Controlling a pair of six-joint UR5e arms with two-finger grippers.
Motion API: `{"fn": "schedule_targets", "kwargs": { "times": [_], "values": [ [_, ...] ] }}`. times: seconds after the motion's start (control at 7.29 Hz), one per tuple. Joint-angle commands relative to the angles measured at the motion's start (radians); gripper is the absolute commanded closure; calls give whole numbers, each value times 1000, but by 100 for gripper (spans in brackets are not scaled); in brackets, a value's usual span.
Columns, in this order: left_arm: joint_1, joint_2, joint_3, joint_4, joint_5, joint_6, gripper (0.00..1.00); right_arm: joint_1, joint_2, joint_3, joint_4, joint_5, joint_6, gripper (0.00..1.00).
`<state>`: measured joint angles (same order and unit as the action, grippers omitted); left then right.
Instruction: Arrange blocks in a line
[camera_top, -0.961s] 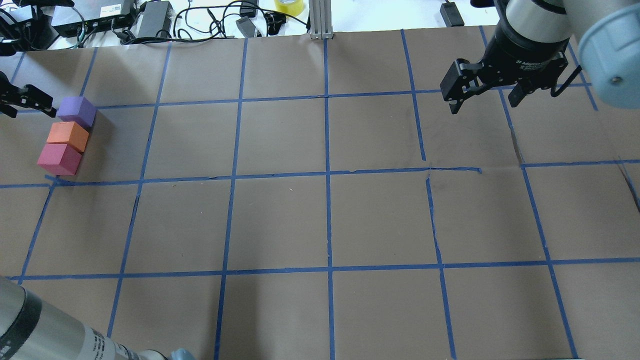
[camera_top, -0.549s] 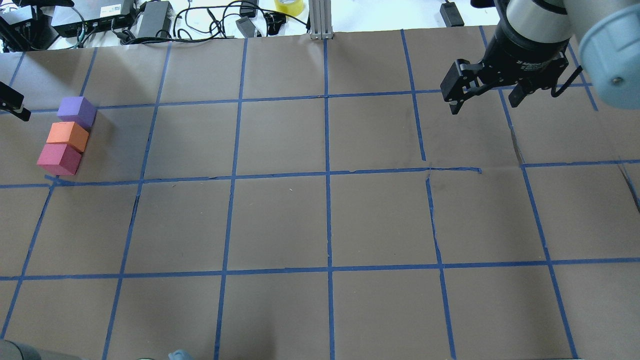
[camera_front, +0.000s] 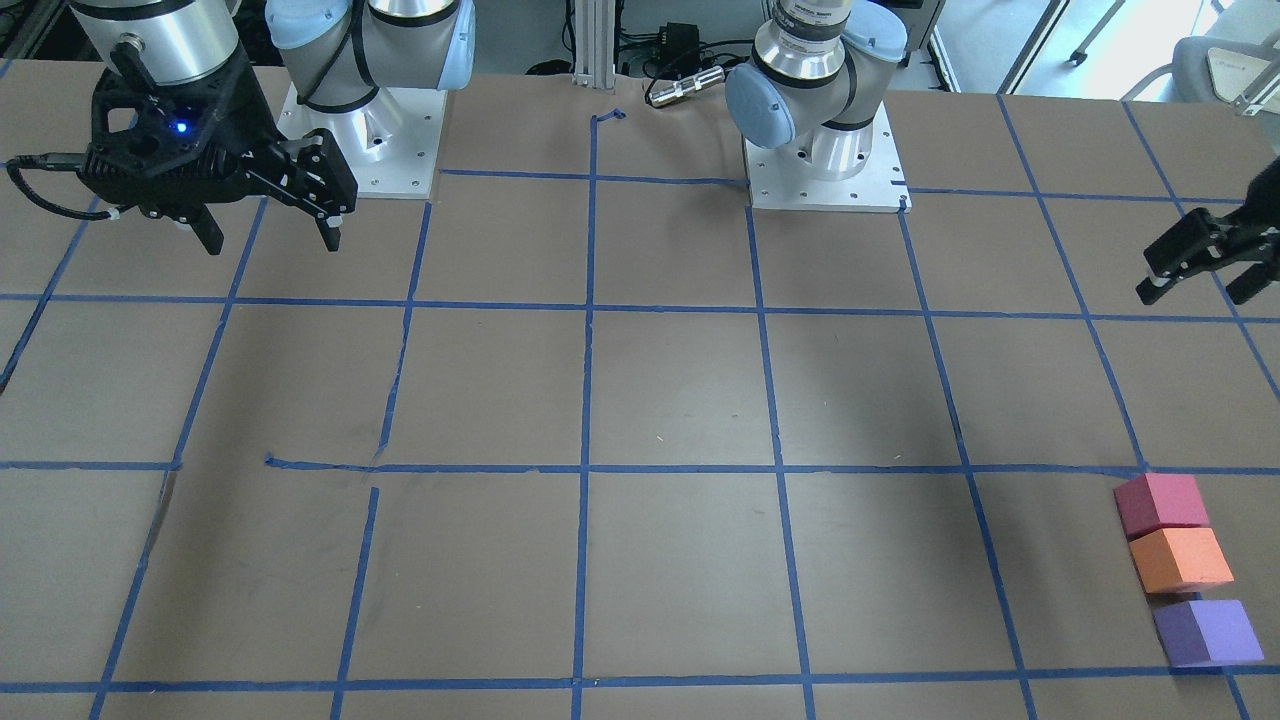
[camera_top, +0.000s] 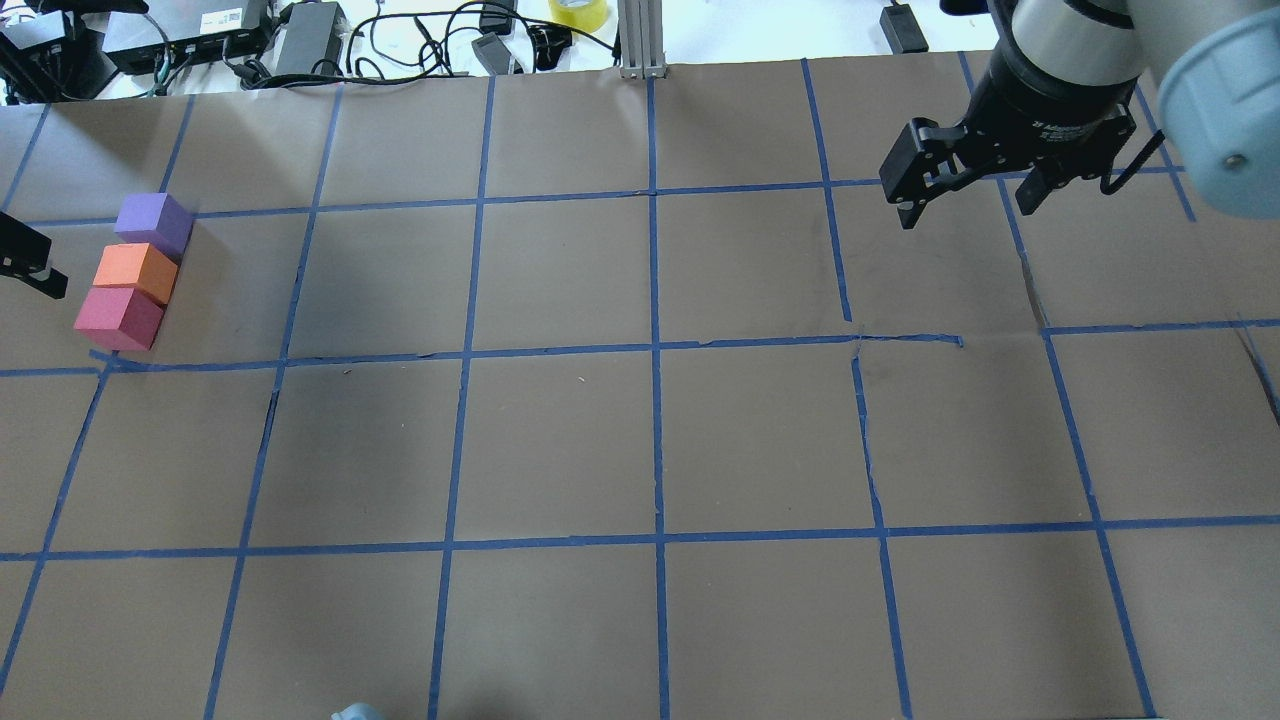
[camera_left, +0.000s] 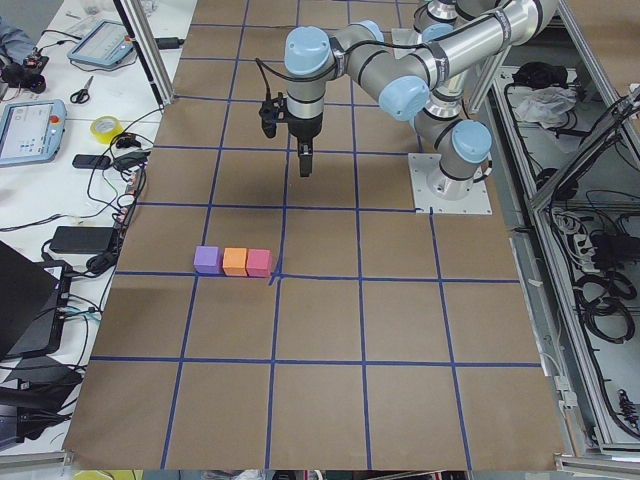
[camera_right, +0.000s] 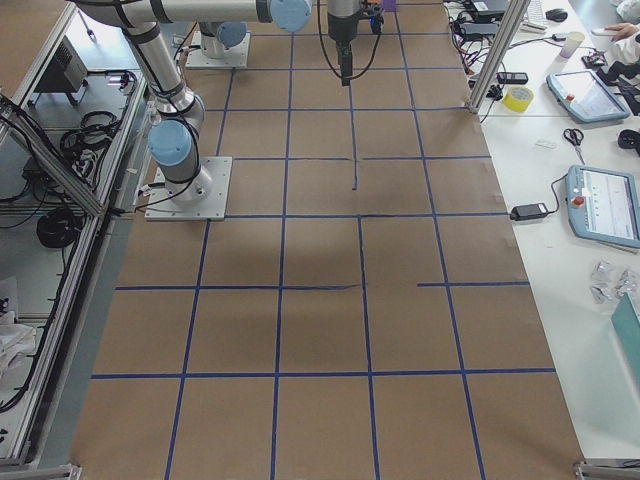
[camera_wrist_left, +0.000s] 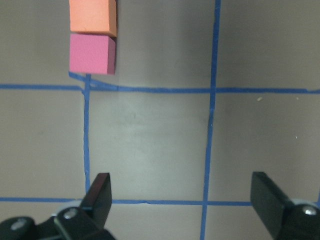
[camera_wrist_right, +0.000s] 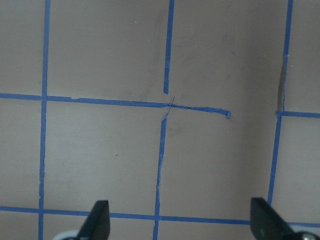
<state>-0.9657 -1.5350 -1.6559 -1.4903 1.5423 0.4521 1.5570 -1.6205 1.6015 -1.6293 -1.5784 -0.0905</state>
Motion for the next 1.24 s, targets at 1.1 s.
{"fn": "schedule_targets", "kwargs": {
  "times": [1.1],
  "values": [
    [-630, -28, 80, 53, -13, -757, 0, -2, 1, 0, 0, 5, -6, 0]
  ]
}}
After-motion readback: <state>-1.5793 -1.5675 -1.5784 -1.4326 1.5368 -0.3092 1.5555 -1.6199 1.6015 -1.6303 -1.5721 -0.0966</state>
